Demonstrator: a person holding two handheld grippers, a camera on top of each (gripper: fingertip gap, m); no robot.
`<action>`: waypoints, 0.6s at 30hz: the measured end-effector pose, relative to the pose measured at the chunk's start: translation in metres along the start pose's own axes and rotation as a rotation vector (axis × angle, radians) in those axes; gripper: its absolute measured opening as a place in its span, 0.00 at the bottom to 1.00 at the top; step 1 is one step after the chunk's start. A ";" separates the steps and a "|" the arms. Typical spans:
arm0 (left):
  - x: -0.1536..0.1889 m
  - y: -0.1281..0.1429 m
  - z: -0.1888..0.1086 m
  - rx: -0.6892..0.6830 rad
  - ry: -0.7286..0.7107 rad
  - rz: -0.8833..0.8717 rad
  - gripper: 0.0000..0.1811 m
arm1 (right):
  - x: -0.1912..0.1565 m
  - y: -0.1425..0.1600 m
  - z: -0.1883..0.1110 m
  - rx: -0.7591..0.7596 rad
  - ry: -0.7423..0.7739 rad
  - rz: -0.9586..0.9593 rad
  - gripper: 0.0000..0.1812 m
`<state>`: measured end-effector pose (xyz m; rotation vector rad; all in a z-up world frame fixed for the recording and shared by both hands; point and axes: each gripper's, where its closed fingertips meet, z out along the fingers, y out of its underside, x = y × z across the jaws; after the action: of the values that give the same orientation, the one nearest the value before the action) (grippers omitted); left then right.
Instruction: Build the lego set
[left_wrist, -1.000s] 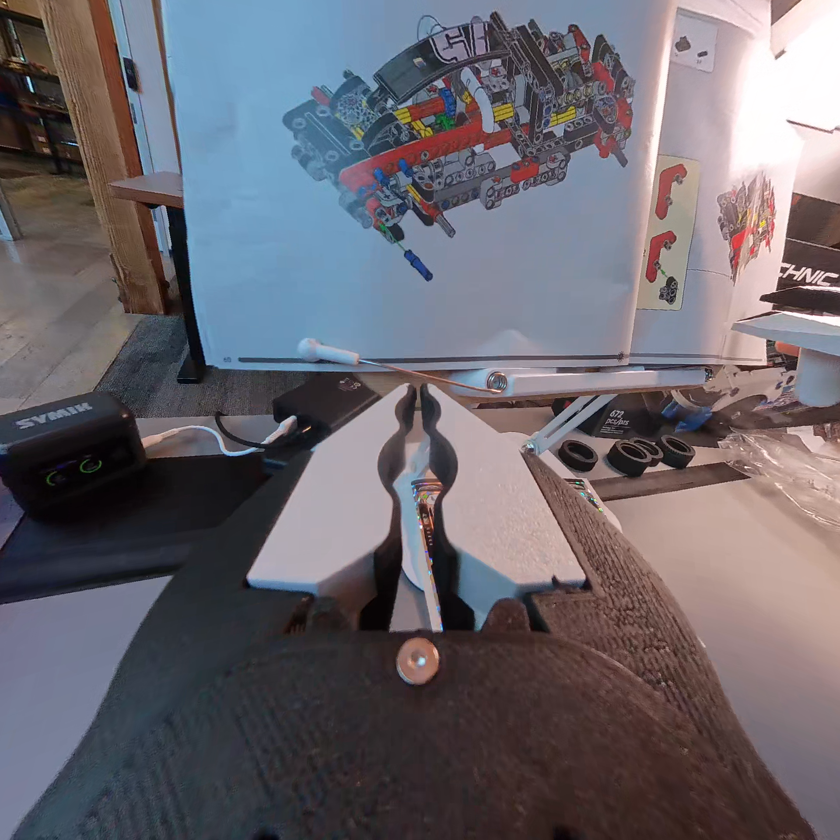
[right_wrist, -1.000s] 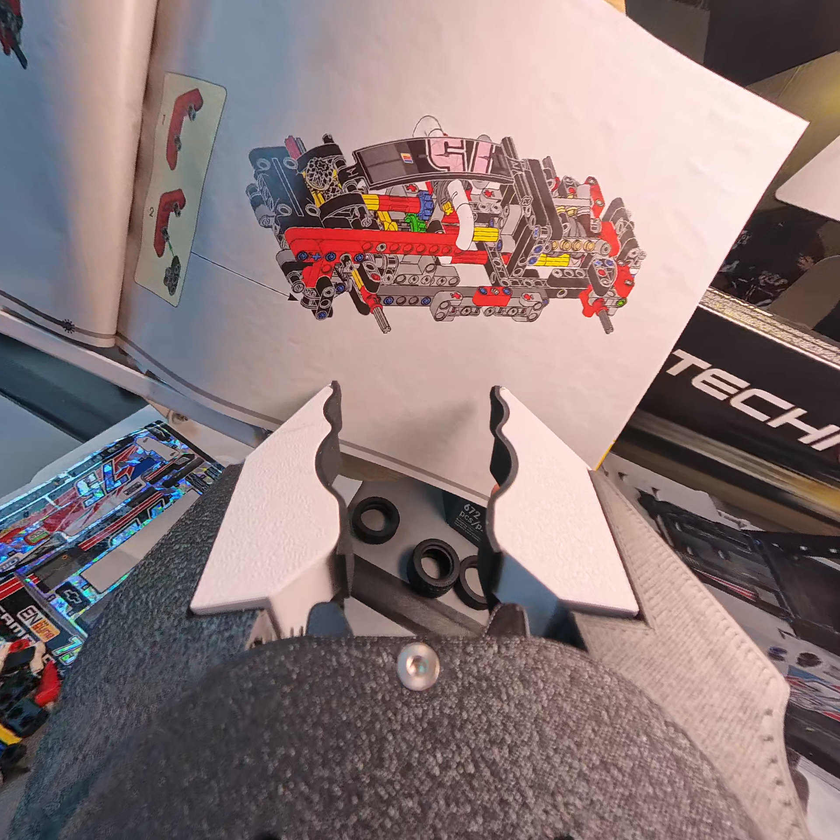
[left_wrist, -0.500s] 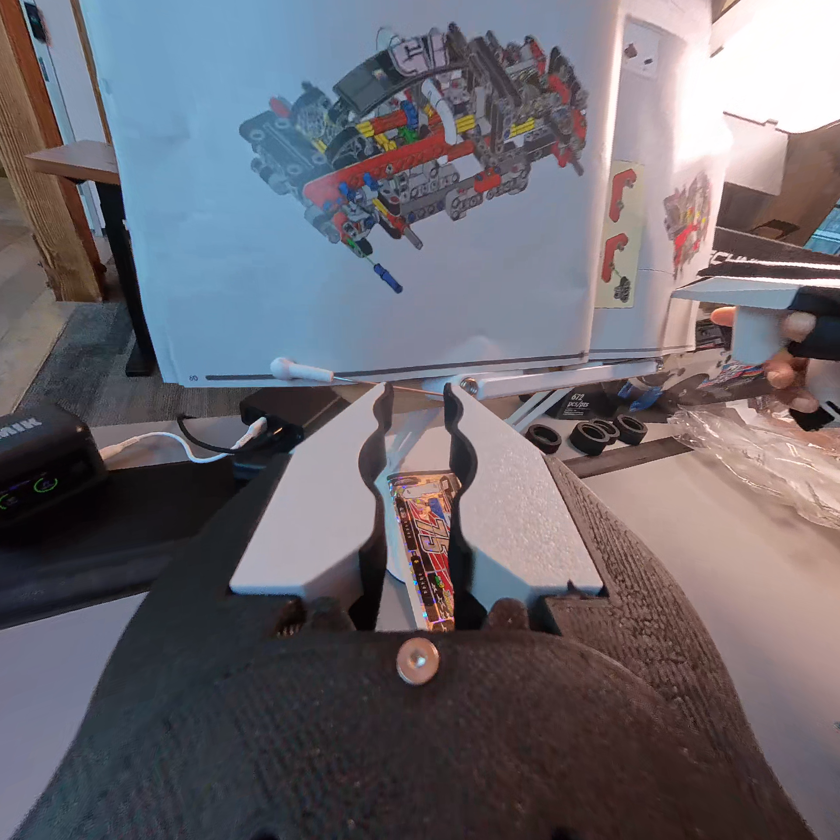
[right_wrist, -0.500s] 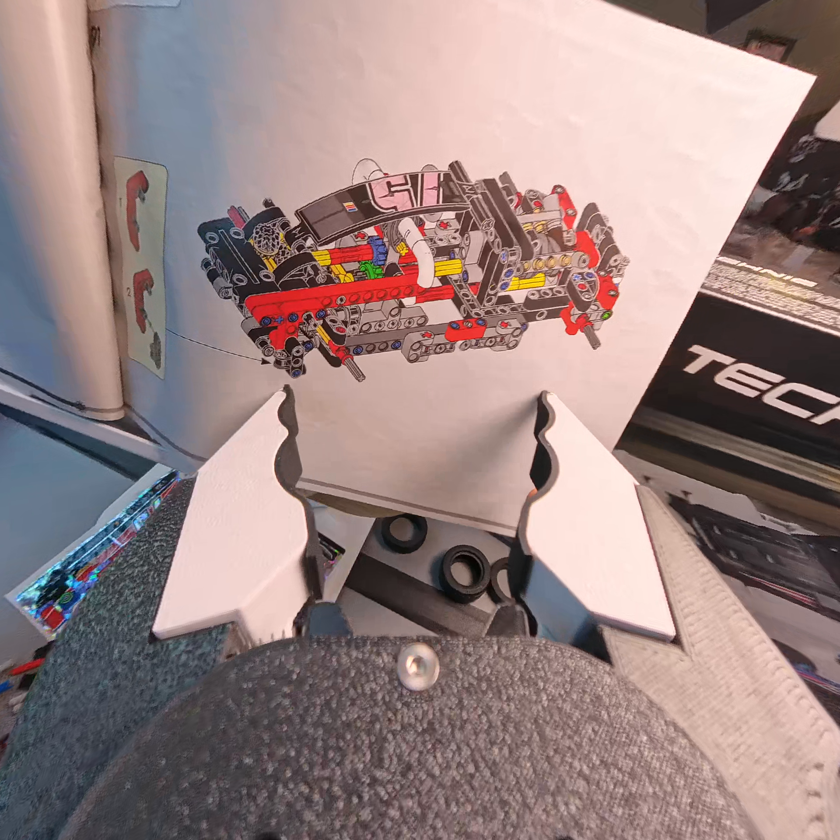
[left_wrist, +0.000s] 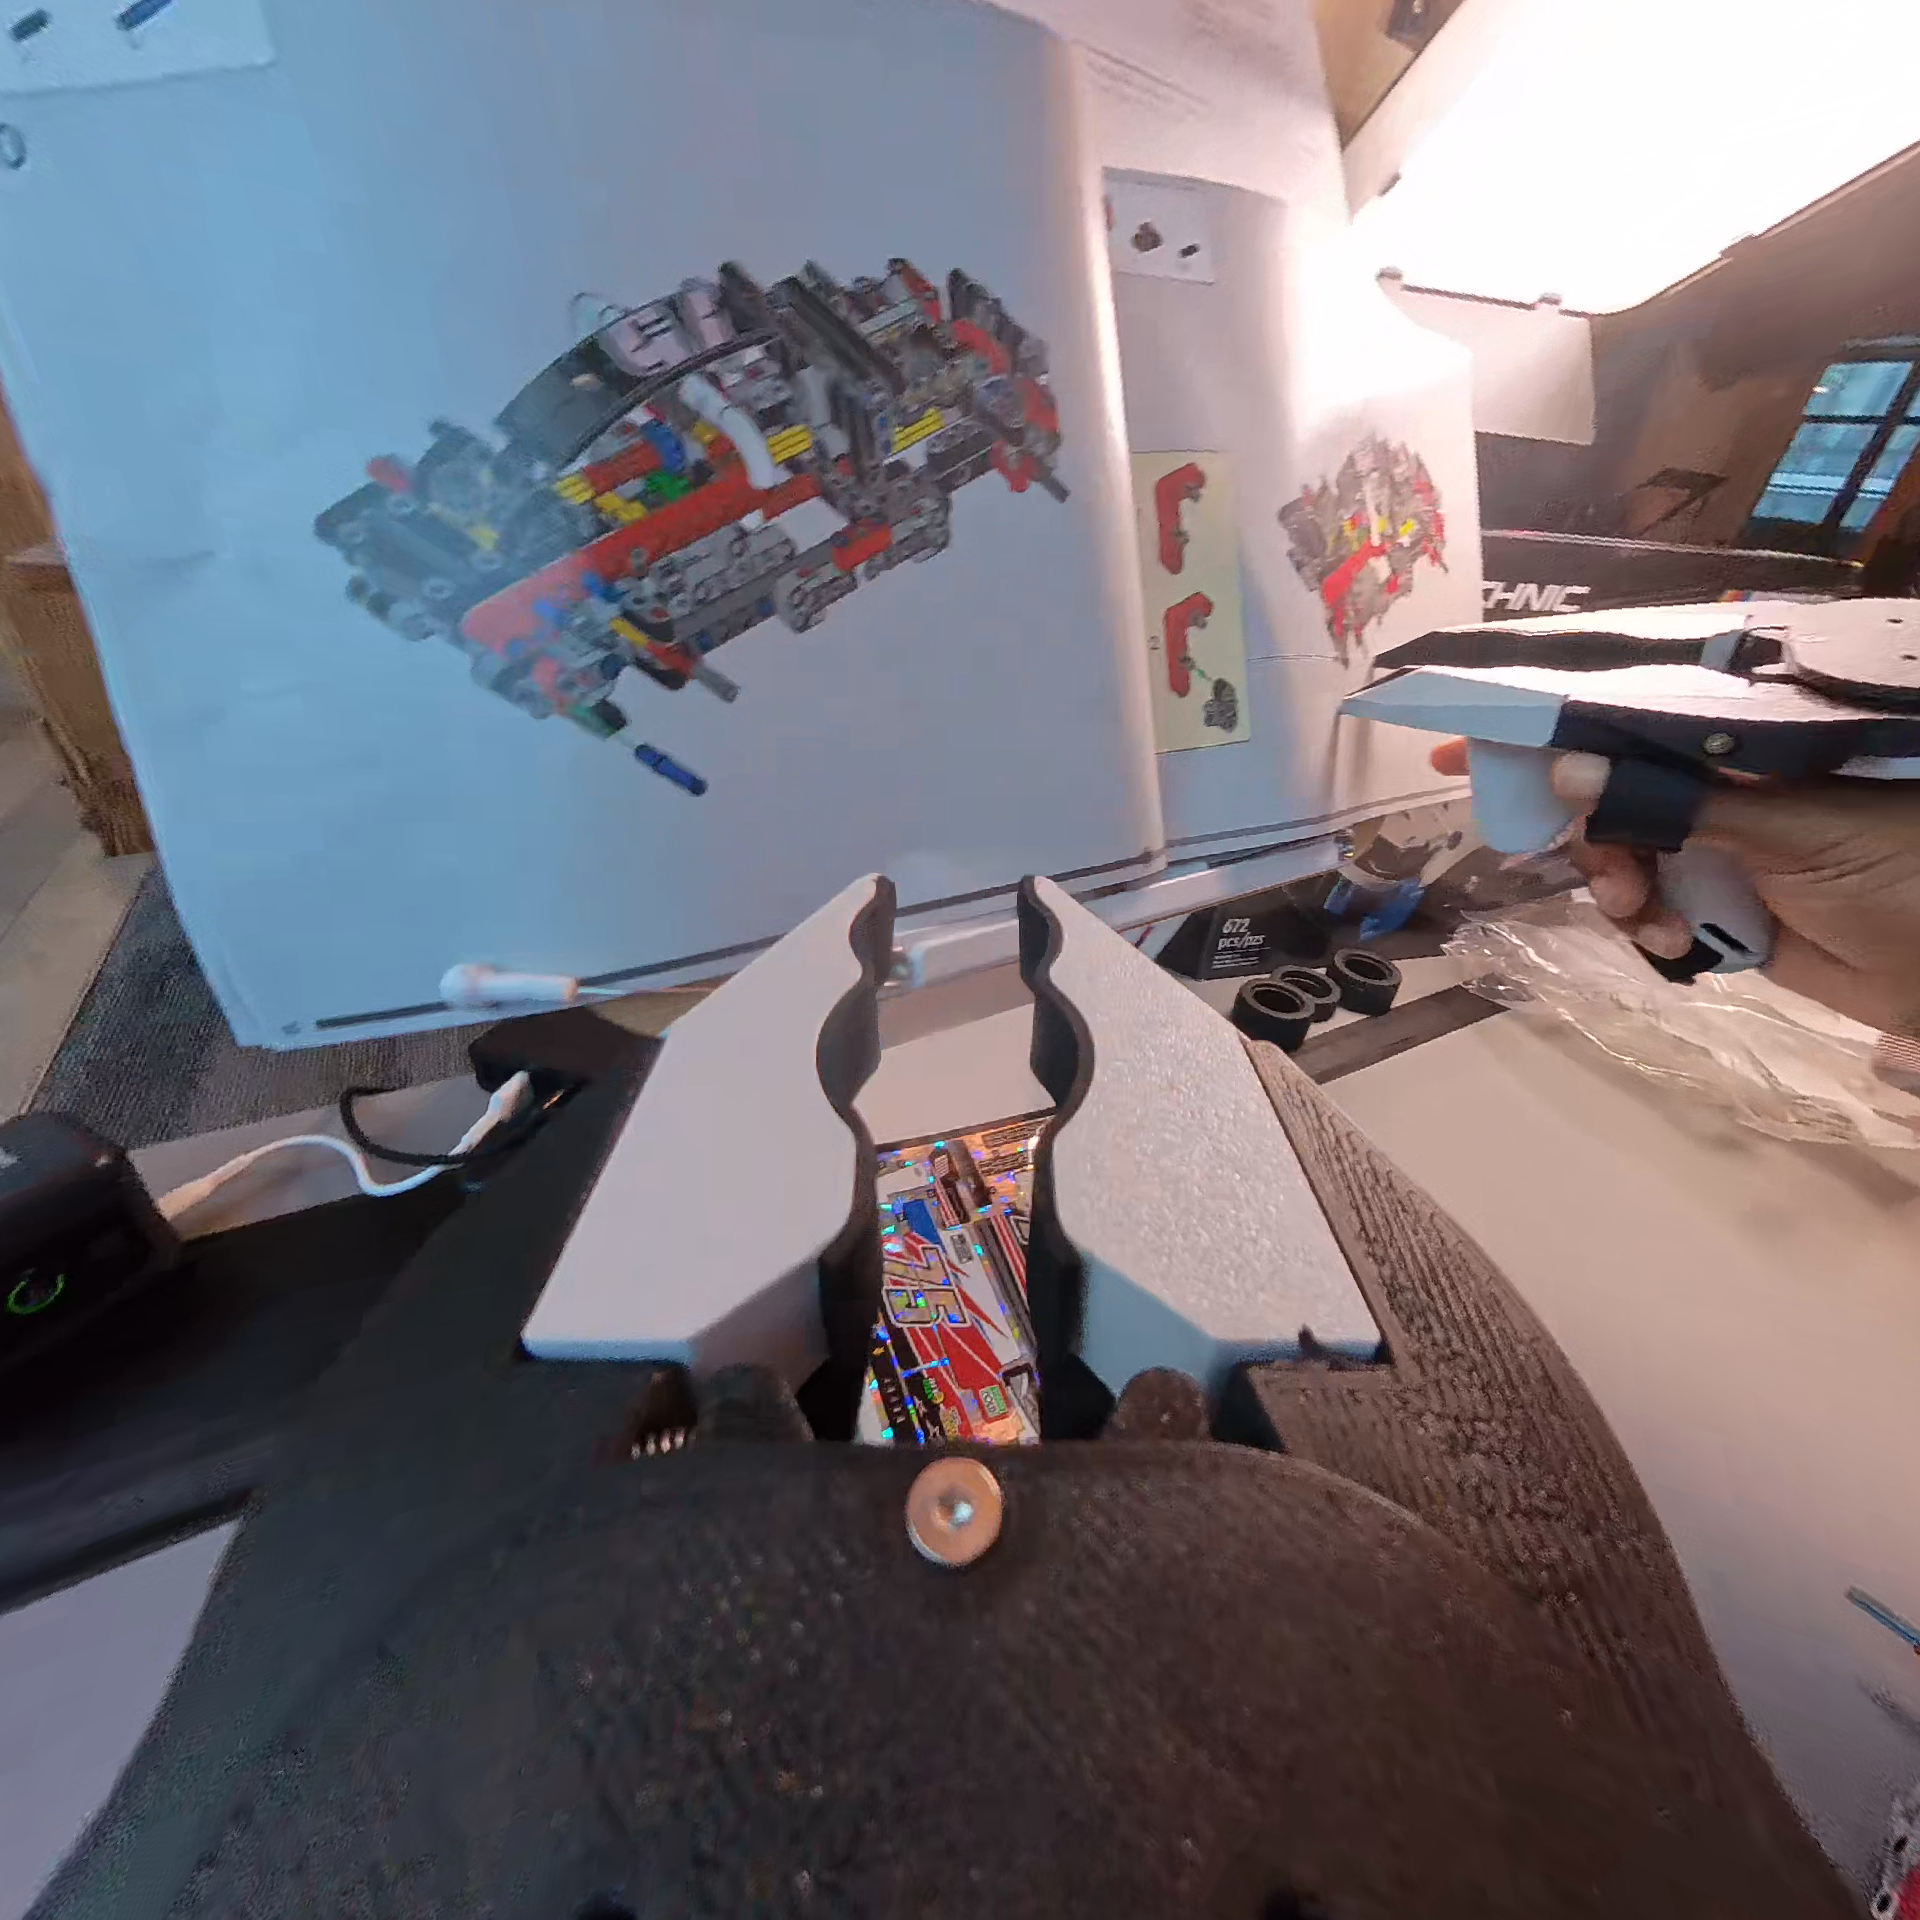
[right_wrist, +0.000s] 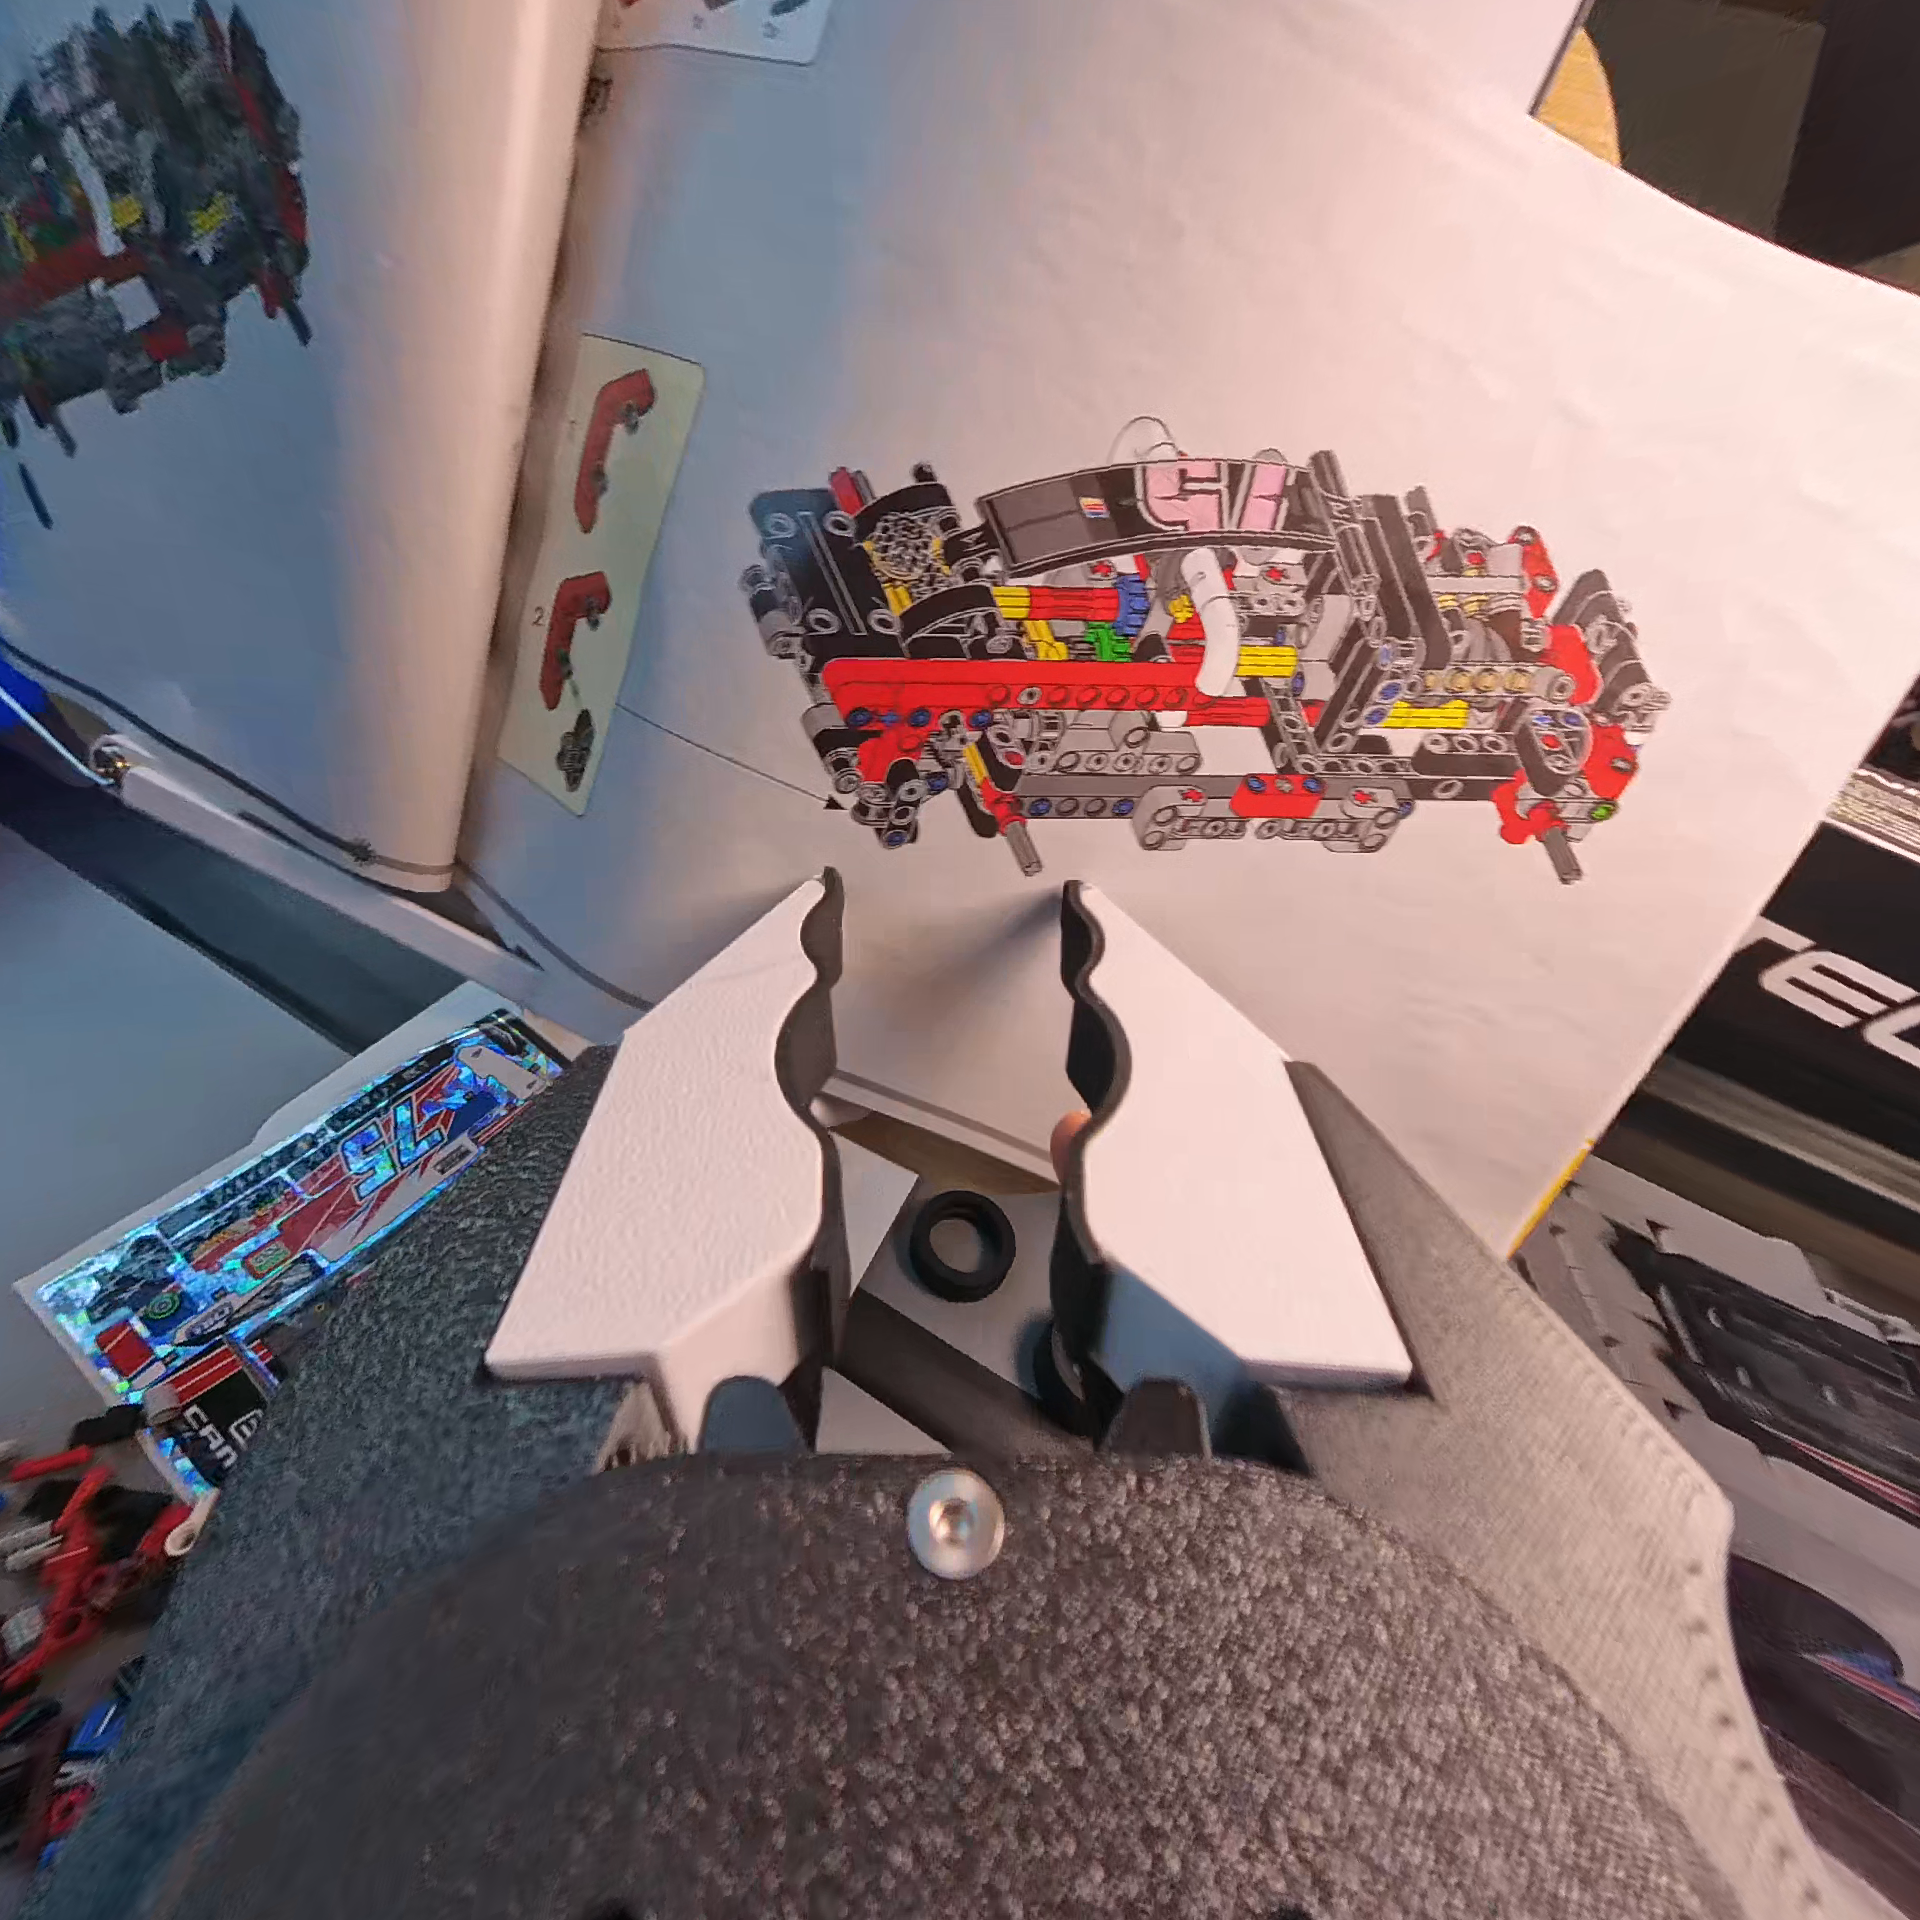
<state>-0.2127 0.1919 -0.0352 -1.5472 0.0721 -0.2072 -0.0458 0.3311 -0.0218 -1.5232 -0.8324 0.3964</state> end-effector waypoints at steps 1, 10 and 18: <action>0.009 -0.004 0.001 0.003 0.022 0.018 0.12 | -0.006 0.002 0.000 -0.005 -0.011 -0.024 0.18; 0.041 -0.014 0.006 -0.024 0.046 0.176 0.14 | 0.038 -0.016 0.005 0.020 0.003 0.159 0.59; 0.046 -0.007 0.012 -0.044 0.061 0.170 0.15 | 0.028 -0.017 0.006 0.008 0.031 0.046 0.32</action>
<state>-0.1665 0.1954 -0.0244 -1.5694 0.2573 -0.1187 -0.0356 0.3538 -0.0002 -1.5395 -0.7718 0.4080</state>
